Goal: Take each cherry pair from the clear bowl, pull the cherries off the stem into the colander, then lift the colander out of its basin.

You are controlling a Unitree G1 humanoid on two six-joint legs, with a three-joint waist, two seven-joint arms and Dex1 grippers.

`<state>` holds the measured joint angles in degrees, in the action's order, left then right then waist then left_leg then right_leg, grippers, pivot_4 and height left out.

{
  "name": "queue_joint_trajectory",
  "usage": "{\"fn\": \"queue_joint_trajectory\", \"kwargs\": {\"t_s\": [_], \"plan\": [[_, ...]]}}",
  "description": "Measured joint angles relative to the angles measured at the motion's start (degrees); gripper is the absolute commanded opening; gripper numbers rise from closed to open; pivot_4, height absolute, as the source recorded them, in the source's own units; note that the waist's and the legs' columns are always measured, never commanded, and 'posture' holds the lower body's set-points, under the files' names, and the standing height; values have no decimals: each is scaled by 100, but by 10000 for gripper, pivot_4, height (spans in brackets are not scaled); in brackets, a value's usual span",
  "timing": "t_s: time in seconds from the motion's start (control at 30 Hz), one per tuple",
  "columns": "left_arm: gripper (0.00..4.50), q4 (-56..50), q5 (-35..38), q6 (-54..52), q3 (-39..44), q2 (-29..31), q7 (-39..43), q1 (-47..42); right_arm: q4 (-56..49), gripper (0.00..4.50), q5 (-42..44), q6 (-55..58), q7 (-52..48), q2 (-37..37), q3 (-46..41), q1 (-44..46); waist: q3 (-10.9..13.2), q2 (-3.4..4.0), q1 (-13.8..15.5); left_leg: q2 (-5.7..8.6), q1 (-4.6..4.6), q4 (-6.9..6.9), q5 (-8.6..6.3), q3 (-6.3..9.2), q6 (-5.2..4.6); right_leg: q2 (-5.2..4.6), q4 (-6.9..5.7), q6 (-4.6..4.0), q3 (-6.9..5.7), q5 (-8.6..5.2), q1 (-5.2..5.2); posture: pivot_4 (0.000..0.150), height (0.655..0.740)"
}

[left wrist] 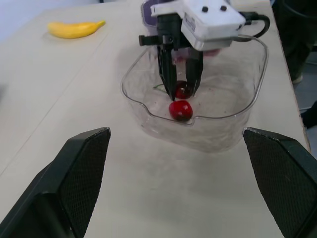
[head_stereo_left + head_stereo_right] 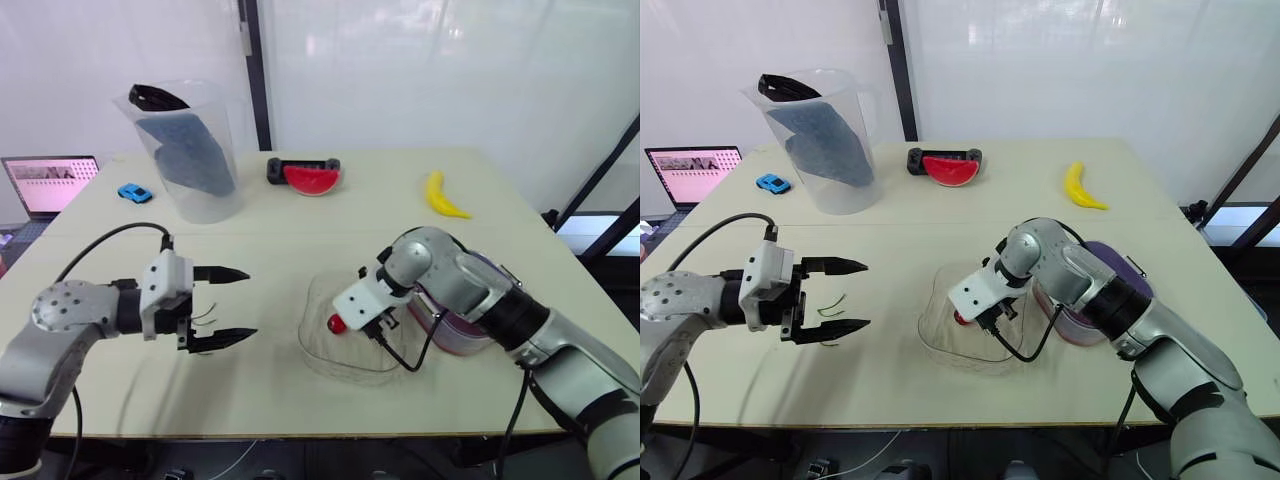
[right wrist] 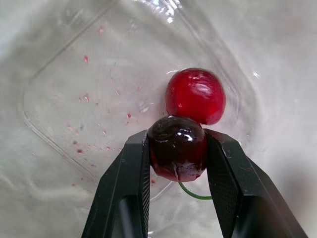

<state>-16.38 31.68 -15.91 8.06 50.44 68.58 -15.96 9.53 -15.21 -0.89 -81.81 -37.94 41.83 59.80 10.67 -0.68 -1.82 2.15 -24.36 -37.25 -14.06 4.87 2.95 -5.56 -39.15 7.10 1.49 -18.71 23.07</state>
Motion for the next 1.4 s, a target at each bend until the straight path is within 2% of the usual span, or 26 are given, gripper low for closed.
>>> {"fn": "queue_joint_trajectory", "kwargs": {"t_s": [0.07, 0.13, 0.17, 0.2, 0.33, 0.47, 0.53, 0.63, 0.7, 0.77, 1.0, 1.33, 1.4], "plan": [[45000, 44, -2, 0, -57, -5, 4, -25, 94, 28922, -38, -107, -63, 46, -16, 35, 0, -1, -27, 0, 0, 0, 0, 1, 0, 0, 0, 0, -1, 0, 0, 1500, 7400], [45000, 76, -5, 5, -60, -15, 6, -59, 87, 40099, -25, -16, -147, 50, -119, 35, 0, 0, -49, 0, 0, 1, 2, 5, 3, 1, -2, 0, -2, 0, 0, 1500, 7400], [45000, 81, -7, 12, -61, -18, 7, -68, 76, 44068, -16, 56, -175, 58, -181, 35, 0, 0, -56, 0, 0, 2, 3, 6, 6, 0, -2, 0, -2, 0, 0, 1500, 7400], [45000, 114, -26, 35, -68, -51, 10, -105, 7, 44618, 58, 215, -256, 53, -273, 29, 0, 0, -60, 0, 0, 2, 4, 6, 8, 0, -2, 0, -2, 0, 0, 1500, 7400], [45000, 305, -52, 51, -92, -143, 28, -346, -765, 44618, 580, 1106, -591, 12, -807, -43, 0, 0, -67, 0, 0, 2, 4, 10, 8, 1, -3, 0, -5, 0, 0, 1500, 7400], [45000, 337, -45, 42, -119, -186, 69, -435, -1844, 44618, 1229, 3324, -475, -103, -1562, -468, 0, 0, -40, 0, -2, 1, -2, 16, -4, -1, -3, 0, -7, 0, -3, 1500, 7400], [45000, 345, -45, 36, -131, -196, 119, -438, -2559, 44618, 1440, 5011, 58, 123, -2002, -632, -1, 0, -49, 1, -1, 3, -4, 18, -7, 0, -6, 0, -7, 0, -1, 1500, 7400], [45000, 360, -48, 39, -225, -256, 132, -464, -3308, 44618, 1413, 7003, 923, 236, -2078, -654, -1, 1, -54, 1, -1, 3, -5, 19, -9, 1, -10, -1, -7, 0, 2, 1500, 7400], [45000, 437, -50, 42, -261, -285, 145, -500, -3522, 44618, 1461, 8270, 1398, 250, -2037, -627, -1, 1, -40, 5, -2, 2, -6, 19, -10, -1, -9, -1, -6, 0, 1, 1500, 7400], [45000, 497, -49, 49, -269, -327, 176, -551, -3496, 44618, 1671, 9040, 1852, 452, -2151, -633, -2, 0, -41, 5, -2, 2, -6, 16, -10, -1, -9, -1, -5, 0, 0, 1500, 7400], [45000, 732, -70, 103, -306, -378, 333, -761, -3412, 44618, 2144, 9298, 3501, 1044, -2394, -1378, -4, -3, -68, 6, -2, 5, -6, 12, -12, -2, -10, 0, -4, 0, 3, 1500, 7400], [45000, 844, -149, 171, -398, -428, 393, -901, -3279, 44618, 2760, 9298, 4954, 1244, -2161, -1524, -4, -3, -70, 5, -2, 5, -6, 14, -11, -1, -11, 0, -4, 0, 3, 1500, 7400], [45000, 840, -153, 170, -398, -429, 387, -884, -3274, 38815, 2936, 9299, 5147, 1244, -2150, -1505, -4, -3, -73, 4, -1, 5, -6, 14, -11, -1, -11, -1, -5, 0, 3, 1500, 7400]]}}
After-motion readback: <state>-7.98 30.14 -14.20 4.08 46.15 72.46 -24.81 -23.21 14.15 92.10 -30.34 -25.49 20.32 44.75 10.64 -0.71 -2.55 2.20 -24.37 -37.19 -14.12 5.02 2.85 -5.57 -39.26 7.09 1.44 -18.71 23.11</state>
